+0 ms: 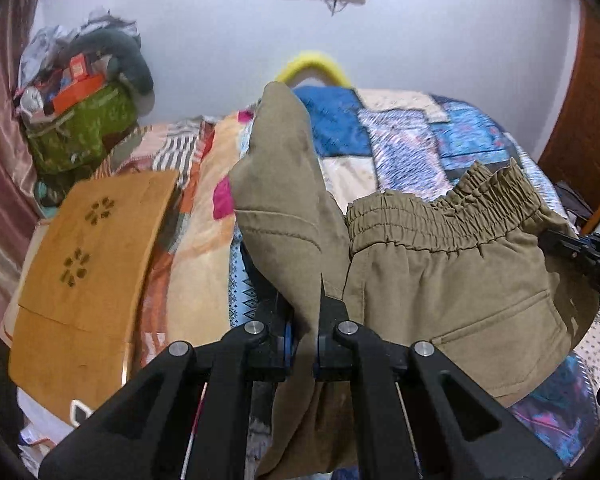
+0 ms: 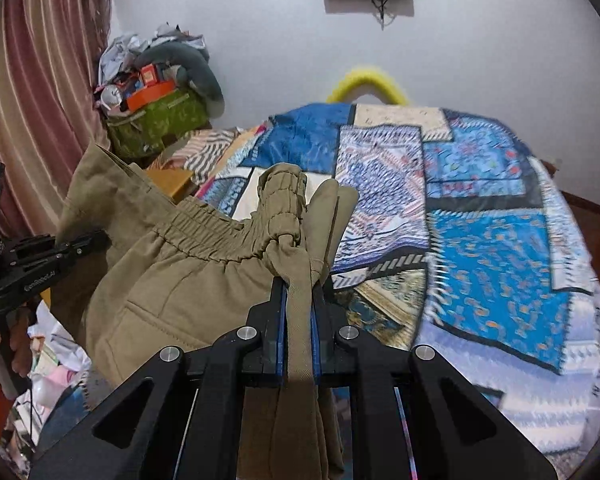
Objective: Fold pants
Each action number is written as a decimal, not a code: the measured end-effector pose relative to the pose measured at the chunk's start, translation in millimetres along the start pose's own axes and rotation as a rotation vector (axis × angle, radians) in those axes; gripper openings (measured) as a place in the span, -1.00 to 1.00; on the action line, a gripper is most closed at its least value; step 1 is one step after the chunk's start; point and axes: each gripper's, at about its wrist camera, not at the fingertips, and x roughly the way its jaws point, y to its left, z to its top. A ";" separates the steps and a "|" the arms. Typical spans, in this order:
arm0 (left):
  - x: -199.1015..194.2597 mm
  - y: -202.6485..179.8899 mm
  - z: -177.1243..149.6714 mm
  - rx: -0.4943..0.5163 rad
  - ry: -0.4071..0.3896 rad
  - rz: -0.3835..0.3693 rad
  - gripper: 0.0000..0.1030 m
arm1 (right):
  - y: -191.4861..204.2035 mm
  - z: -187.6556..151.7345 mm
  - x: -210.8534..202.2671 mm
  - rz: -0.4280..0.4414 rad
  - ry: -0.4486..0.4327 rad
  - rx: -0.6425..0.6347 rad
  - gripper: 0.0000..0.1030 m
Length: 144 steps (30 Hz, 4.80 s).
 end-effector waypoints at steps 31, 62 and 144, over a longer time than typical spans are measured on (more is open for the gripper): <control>-103.6 -4.6 -54.5 0.048 -0.009 -0.009 -0.25 | 47.9 -28.9 -101.0 -0.034 -0.071 0.002 -0.51; -472.2 -72.2 -160.2 0.063 -0.690 -0.089 1.00 | 148.9 -94.8 -368.9 -0.110 -0.668 -0.053 1.00; -456.9 -77.8 -162.9 0.089 -0.656 -0.105 1.00 | 152.4 -119.4 -379.7 -0.105 -0.620 -0.007 1.00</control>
